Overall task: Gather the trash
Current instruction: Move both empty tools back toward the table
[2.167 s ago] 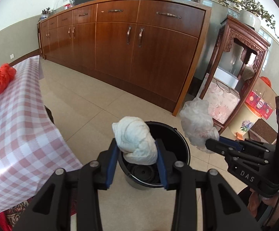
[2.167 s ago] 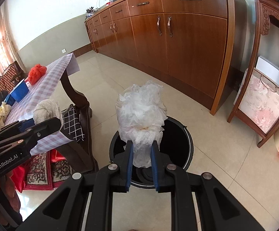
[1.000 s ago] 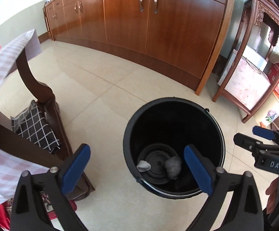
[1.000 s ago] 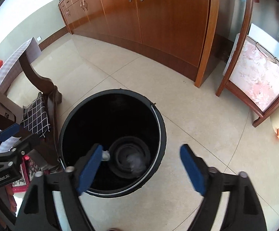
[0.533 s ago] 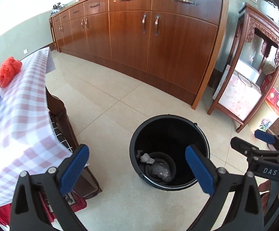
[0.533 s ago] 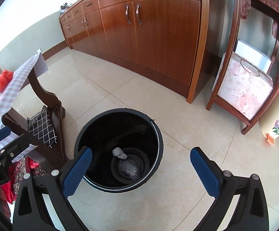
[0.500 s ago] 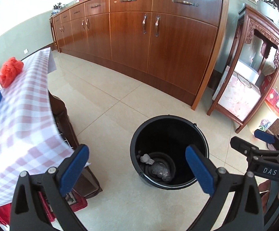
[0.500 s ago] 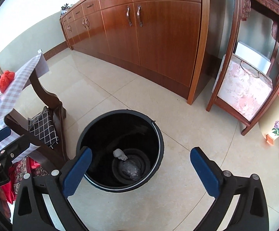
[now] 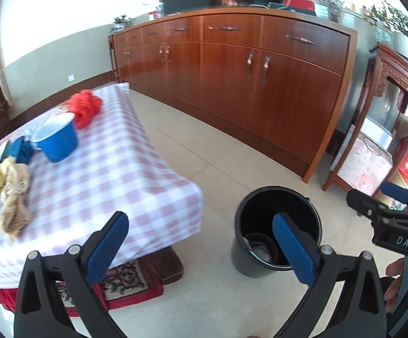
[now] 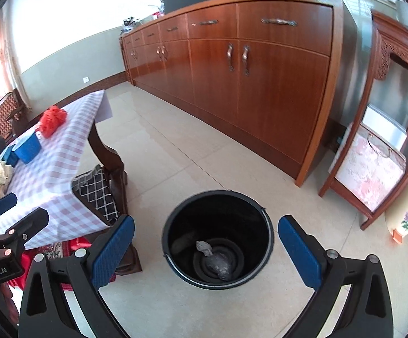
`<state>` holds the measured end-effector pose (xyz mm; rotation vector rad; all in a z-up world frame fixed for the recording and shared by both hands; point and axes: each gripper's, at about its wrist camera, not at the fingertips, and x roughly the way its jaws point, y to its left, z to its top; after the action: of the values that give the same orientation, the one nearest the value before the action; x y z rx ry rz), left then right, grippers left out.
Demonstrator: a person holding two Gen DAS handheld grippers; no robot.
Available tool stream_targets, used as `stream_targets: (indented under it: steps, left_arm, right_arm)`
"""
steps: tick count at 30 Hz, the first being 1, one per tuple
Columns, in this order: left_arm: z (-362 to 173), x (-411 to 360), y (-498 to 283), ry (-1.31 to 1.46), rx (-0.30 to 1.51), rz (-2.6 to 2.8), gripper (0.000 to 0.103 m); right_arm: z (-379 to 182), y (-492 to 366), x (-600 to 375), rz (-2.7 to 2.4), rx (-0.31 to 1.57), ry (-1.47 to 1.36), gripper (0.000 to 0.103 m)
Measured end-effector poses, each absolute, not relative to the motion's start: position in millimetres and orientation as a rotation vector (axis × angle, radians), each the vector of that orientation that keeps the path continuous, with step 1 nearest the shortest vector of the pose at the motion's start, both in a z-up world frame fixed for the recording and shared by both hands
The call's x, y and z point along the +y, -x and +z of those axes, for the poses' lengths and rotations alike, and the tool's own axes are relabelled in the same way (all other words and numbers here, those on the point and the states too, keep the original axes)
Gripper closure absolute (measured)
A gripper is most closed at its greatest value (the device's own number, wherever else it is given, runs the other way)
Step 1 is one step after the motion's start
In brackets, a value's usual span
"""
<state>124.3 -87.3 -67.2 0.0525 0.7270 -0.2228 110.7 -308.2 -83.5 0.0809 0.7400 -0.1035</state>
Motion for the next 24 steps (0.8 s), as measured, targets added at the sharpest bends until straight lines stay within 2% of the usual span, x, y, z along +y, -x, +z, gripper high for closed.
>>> stream_targets:
  steps: [13,16,24]
  left_arm:
    - [-39,36,-88,0.026,0.576,0.071,0.000]
    - [-40,72,-81,0.074,0.592,0.131,0.000]
    - [-52,154,-59,0.123,0.618,0.305,0.000]
  right_arm:
    - [-54,-130,-187,0.139,0.620,-0.037,0.000]
    - [-52,-131,-152,0.202,0.577,-0.006,0.000]
    - [-55,-142,-53,0.404,0.635,0.071,0.000]
